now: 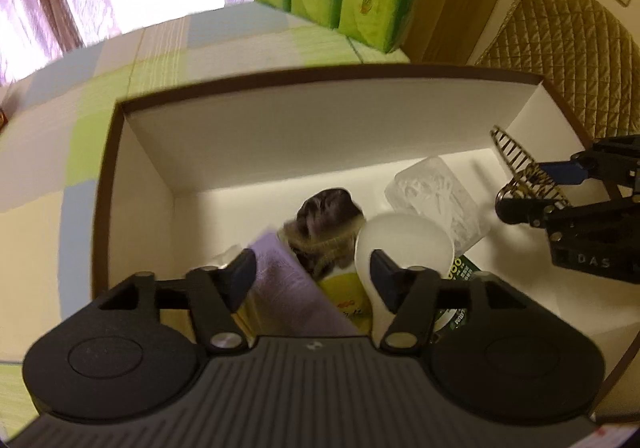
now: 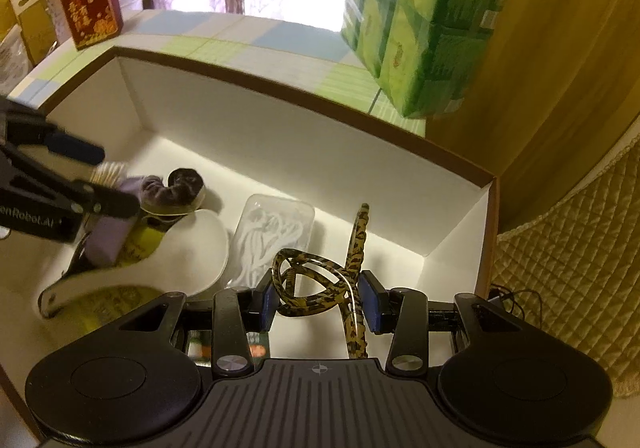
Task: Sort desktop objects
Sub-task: 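Open the left gripper releasing the tube while the right gripper drops the clip into the box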
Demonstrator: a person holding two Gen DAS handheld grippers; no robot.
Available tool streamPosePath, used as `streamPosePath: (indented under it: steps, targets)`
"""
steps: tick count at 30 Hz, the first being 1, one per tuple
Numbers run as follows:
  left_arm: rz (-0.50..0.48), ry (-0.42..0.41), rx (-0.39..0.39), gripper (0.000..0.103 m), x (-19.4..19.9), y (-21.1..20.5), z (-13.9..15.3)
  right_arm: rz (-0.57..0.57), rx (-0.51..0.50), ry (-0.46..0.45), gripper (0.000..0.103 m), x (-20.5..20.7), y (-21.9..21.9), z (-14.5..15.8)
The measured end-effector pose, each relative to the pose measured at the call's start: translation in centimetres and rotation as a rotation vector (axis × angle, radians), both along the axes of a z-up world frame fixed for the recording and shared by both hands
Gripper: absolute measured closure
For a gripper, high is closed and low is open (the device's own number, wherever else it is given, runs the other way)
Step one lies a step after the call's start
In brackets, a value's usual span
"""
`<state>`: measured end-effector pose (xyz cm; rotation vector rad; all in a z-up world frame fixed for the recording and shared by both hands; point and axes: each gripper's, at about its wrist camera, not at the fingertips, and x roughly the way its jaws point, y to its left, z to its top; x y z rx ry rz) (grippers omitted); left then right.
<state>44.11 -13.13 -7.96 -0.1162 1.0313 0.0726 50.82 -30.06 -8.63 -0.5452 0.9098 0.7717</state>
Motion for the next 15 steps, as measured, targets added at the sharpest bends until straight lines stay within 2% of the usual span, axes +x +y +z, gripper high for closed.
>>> streamPosePath:
  steps: [4,11,13,15]
  targets:
    - [-0.024,-0.015,0.041,0.032,-0.3,-0.5,0.6,0.019,-0.038,-0.001,0.064,-0.5,0.0,-0.4]
    - [-0.04,-0.033,0.05,0.028,-0.9,-0.9,1.0,0.029,-0.051,-0.057,0.063,-1.2,-0.1,-0.3]
    - [-0.04,-0.039,0.057,0.027,-1.1,-1.0,1.2,0.032,-0.04,-0.059,0.058,-1.4,-0.3,0.1]
    - [-0.04,-0.05,0.056,0.025,-1.5,-1.0,1.5,0.032,-0.018,-0.065,0.035,-1.8,-0.6,0.5]
